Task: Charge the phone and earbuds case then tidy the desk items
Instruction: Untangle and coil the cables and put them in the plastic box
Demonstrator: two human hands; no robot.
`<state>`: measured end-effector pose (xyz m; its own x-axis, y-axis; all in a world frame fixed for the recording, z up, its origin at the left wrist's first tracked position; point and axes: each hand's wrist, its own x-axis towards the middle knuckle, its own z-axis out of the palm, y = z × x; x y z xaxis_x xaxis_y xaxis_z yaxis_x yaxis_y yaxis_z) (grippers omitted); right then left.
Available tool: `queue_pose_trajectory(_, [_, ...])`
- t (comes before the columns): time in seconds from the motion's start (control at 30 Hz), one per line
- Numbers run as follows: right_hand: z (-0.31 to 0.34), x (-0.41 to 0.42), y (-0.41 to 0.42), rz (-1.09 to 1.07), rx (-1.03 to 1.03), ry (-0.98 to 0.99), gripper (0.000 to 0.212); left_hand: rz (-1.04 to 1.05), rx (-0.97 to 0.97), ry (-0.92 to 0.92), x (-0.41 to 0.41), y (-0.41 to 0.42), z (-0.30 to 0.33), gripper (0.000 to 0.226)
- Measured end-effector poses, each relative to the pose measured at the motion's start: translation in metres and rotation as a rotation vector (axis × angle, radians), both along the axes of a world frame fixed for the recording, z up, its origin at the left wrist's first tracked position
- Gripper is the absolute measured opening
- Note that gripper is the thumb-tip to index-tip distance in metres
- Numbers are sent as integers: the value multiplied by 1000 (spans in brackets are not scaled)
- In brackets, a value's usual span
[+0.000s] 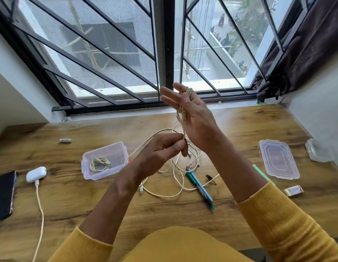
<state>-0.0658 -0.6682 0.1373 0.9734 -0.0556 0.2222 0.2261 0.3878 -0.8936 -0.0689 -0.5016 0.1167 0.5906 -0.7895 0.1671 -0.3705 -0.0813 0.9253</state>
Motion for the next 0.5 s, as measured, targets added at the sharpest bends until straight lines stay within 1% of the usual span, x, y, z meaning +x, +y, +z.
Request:
queue_pose_trajectory(0.07, [-8,0,3,-44,-108,2,41,-23,-9,-34,2,0,9,34])
queue_pose_trajectory(0.17, [-17,-1,4,-69,-289,21,41,-36,-73,-43,7,3,21,44])
queue_pose_trajectory(0.23, [-19,-4,3,-54,-395,25,42,-9,-94,-54,13,6,26,39])
queue_pose_trajectory(0.33, [-21,-8,3,1,-439,41,41,83,-120,-65,24,14,32,31])
queue_pose_trajectory(0.43, [-20,-12,4,74,-511,-7,32,198,-139,-86,35,20,36,36])
queue_pose_trajectory(0.5, [-17,-15,5,114,-528,2,41,255,-131,-110,41,22,36,37])
